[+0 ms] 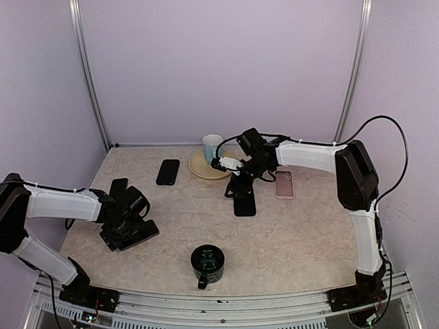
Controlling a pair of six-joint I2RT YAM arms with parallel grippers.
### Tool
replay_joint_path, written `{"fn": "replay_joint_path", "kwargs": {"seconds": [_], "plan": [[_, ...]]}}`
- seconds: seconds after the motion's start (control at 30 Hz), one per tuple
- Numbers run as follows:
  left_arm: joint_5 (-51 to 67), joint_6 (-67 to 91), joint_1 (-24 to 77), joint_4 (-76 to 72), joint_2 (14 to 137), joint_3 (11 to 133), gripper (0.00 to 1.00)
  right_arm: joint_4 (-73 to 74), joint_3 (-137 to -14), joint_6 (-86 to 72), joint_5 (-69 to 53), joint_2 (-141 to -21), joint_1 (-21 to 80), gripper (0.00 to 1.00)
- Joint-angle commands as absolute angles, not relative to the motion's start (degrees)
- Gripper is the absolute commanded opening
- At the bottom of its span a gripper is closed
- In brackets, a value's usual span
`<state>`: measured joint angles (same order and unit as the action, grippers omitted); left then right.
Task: Put the phone into the phone case
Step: Move the phone to the center of the board.
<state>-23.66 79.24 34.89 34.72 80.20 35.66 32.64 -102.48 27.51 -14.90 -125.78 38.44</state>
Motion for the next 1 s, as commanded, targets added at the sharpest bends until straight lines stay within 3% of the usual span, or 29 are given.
{"fn": "replay_joint_path", "kwargs": {"seconds": [0.0, 0.6, 0.97], "plan": [[-22.8, 73.3, 35.5, 26.8, 85.2, 38.6, 0.99, 31.8, -101.1, 24.4, -15.2, -123.3, 35.1, 0.8], [-22.3, 60.0, 37.4, 17.4, 100.3, 53.6, 0.99, 37.1, -104.9, 20.8, -17.7, -125.4, 26.4, 0.78], [-22.7, 55.9, 36.6, 16.9, 97.3, 54.3, 0.99, 46.4, -117.0, 28.0, -20.8, -132.9, 26.4, 0.72]]}}
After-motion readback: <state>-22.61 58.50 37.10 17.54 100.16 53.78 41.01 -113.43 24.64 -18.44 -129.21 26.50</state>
